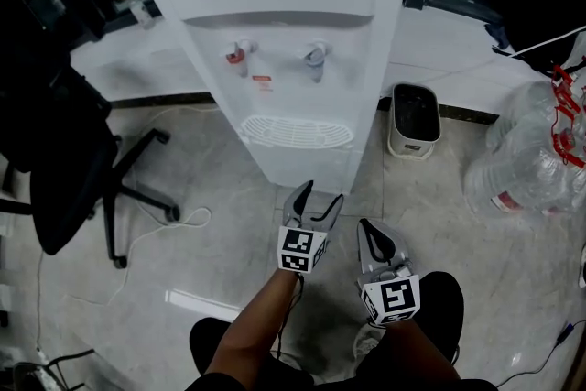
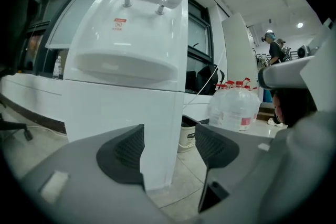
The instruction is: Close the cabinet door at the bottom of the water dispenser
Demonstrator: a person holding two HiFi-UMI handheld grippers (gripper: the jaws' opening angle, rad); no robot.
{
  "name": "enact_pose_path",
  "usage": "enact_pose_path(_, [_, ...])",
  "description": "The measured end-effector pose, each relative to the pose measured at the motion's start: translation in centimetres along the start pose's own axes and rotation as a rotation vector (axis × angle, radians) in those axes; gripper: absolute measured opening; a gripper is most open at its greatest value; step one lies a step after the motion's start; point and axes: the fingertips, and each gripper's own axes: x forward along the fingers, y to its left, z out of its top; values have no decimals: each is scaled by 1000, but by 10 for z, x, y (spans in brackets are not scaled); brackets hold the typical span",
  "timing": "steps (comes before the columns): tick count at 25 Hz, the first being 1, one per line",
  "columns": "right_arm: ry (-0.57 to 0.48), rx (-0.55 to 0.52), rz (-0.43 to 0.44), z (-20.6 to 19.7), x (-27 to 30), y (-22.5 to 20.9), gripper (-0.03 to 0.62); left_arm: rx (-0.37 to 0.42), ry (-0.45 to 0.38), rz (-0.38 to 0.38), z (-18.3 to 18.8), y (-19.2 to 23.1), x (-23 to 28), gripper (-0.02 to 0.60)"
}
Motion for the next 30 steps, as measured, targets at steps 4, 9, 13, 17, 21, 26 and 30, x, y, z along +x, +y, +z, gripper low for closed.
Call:
enact_pose_path(4, [4,-12,13,0,5,10,3,2,1,47,0,14,-25,246])
enact_pose_path(9, [2,-27,40,2,15,25,3,30,-43,127,18,32,-58,135])
enact_pose_path(13, [20,-54,71,-4,23,39,3,50,-53,168,23,47,-80,15])
enact_pose_path(17, [48,-70,89,-13,29,49,3,54,-35,184,18,67,-94,15])
enact_pose_path(21, [77,-69,116,-14,39,61,3,42,-10,213,13,90,-104,15])
enact_pose_path(26, [112,-60,165,8,40,86,3,12,4,230,19,109,-124,15])
enact_pose_path(30, [112,-66,202,47,32,107,3,-22,18,273,46,118,-150,15])
